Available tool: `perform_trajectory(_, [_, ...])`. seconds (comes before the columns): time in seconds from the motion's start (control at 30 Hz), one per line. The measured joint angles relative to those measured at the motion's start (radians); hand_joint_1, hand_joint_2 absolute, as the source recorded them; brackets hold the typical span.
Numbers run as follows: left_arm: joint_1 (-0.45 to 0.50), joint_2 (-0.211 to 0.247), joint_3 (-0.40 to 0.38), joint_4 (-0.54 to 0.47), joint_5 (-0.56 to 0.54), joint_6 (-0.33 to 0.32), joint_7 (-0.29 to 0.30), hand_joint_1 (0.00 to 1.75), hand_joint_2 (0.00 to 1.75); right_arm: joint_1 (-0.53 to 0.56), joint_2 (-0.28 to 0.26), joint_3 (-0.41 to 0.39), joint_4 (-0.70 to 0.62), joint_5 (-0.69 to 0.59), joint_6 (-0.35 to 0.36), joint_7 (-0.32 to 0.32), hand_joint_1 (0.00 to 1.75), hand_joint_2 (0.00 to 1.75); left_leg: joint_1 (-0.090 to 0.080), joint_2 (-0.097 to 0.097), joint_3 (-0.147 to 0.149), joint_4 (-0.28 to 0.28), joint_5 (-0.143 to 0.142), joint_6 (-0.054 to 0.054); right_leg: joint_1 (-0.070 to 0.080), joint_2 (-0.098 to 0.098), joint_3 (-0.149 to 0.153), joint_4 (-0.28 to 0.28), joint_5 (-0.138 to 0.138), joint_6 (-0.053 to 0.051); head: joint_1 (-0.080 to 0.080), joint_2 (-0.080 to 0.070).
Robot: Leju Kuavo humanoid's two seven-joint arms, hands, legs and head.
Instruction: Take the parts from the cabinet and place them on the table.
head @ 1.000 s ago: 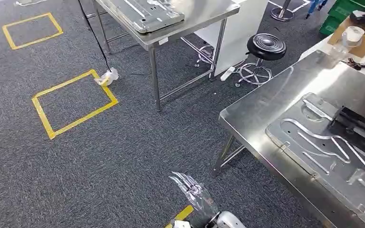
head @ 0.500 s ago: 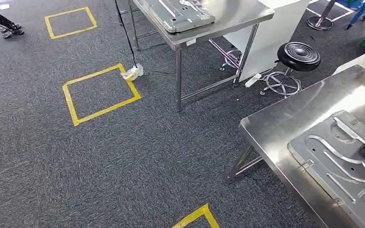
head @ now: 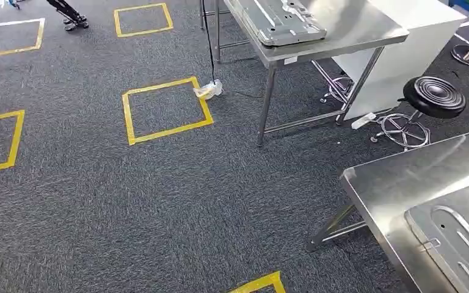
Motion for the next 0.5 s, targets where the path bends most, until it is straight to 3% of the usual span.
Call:
perform_trajectory(0.03, [0.002, 0.002, 0.0, 0.001, 0.0, -0.004, 0.0, 0.0, 0.0, -0.001, -0.003, 0.0, 0.002, 0.003, 0.003, -0.003, 0.0, 1.75, 0.01, -0.012, 0.012, -0.008, 0.01, 0.007, -0.004, 0.038, -0.001, 0.011, -0.012, 0.009, -0.001, 0.0])
perform_trajectory(0.07, [-0.001, 0.011, 0.0, 0.001, -0.001, -0.004, 0.001, 0.0, 0.0, -0.002, -0.003, 0.0, 0.003, 0.005, 0.008, -0.007, 0.0, 1.75, 0.011, -0.02, 0.01, -0.011, 0.015, 0.014, -0.005, 0.091, -0.015, 0.041, -0.042, 0.01, 0.0, 0.0])
perform_trajectory(0.1, [-0.002, 0.019, 0.0, 0.001, -0.001, -0.004, 0.002, 0.0, 0.0, -0.004, -0.003, 0.001, 0.004, 0.006, 0.011, -0.009, 0.0, 1.75, 0.011, -0.028, 0.004, -0.011, 0.018, 0.019, -0.006, 0.125, -0.05, 0.118, -0.093, 0.011, 0.0, 0.0])
perform_trajectory(0.17, [-0.001, 0.024, 0.0, 0.001, -0.002, -0.005, 0.002, 0.0, 0.0, -0.006, -0.003, 0.001, 0.006, 0.006, 0.014, -0.01, 0.0, 1.75, 0.006, -0.054, -0.001, -0.01, 0.021, 0.022, -0.005, 0.139, -0.119, 0.272, -0.159, 0.011, 0.001, 0.0])
perform_trajectory(0.2, [0.0, 0.025, 0.0, 0.001, -0.003, -0.005, 0.002, 0.0, 0.0, -0.006, -0.003, 0.001, 0.007, 0.007, 0.016, -0.012, 0.0, 1.75, 0.005, -0.071, -0.003, -0.008, 0.021, 0.021, -0.005, 0.14, -0.139, 0.314, -0.161, 0.011, 0.0, 0.0])
perform_trajectory(0.23, [0.002, 0.026, 0.0, 0.002, -0.003, -0.006, 0.0, 0.0, 0.0, -0.007, -0.003, 0.001, 0.008, 0.008, 0.016, -0.019, 0.0, 1.75, 0.006, -0.088, -0.002, -0.006, 0.021, 0.021, -0.006, 0.14, -0.132, 0.299, -0.138, 0.011, 0.001, 0.0])
perform_trajectory(0.27, [0.003, 0.029, 0.0, 0.002, -0.005, -0.011, -0.007, 0.0, 0.0, -0.008, -0.003, 0.002, 0.008, 0.008, 0.016, -0.029, 0.0, 1.75, 0.006, -0.104, -0.002, -0.002, 0.021, 0.02, -0.008, 0.142, -0.107, 0.245, -0.097, 0.01, 0.0, 0.0])
perform_trajectory(0.3, [0.005, 0.033, 0.0, 0.002, -0.01, -0.021, -0.02, 0.0, 0.0, -0.009, -0.003, 0.002, 0.009, 0.008, 0.017, -0.039, 0.0, 1.75, 0.007, -0.122, -0.002, 0.003, 0.019, 0.017, -0.011, 0.15, -0.065, 0.156, -0.046, 0.01, 0.001, 0.0])
perform_trajectory(0.33, [0.006, 0.039, 0.0, 0.002, -0.013, -0.034, -0.034, 0.0, 0.0, -0.008, -0.003, 0.002, 0.011, 0.006, 0.017, -0.046, 0.0, 1.75, 0.008, -0.139, -0.003, 0.011, 0.015, 0.012, -0.019, 0.188, -0.02, 0.057, 0.0, 0.013, 0.001, 0.0])
perform_trajectory(0.37, [0.008, 0.05, -0.001, 0.002, -0.015, -0.047, -0.046, 0.0, 0.0, -0.009, -0.002, 0.002, 0.013, -0.001, 0.015, -0.048, 0.0, 1.75, 0.005, -0.151, -0.009, 0.016, 0.014, 0.004, -0.023, 0.244, -0.008, 0.033, -0.023, 0.012, 0.001, 0.0])
perform_trajectory(0.4, [0.007, 0.061, -0.001, 0.002, -0.019, -0.06, -0.053, 0.0, 0.0, -0.01, 0.0, 0.002, 0.014, -0.011, 0.012, -0.048, 0.0, 1.75, 0.006, -0.167, -0.017, 0.024, 0.012, -0.004, -0.023, 0.242, -0.01, 0.025, -0.017, 0.006, 0.0, 0.0])
perform_trajectory(0.5, [0.021, 0.082, -0.002, 0.008, -0.01, -0.082, -0.075, 0.0, 0.0, -0.013, 0.005, 0.001, 0.016, -0.038, 0.011, -0.044, 0.0, 1.75, 0.014, -0.203, -0.03, 0.016, 0.023, -0.028, -0.011, 0.202, -0.009, 0.023, -0.013, -0.014, 0.001, 0.0])
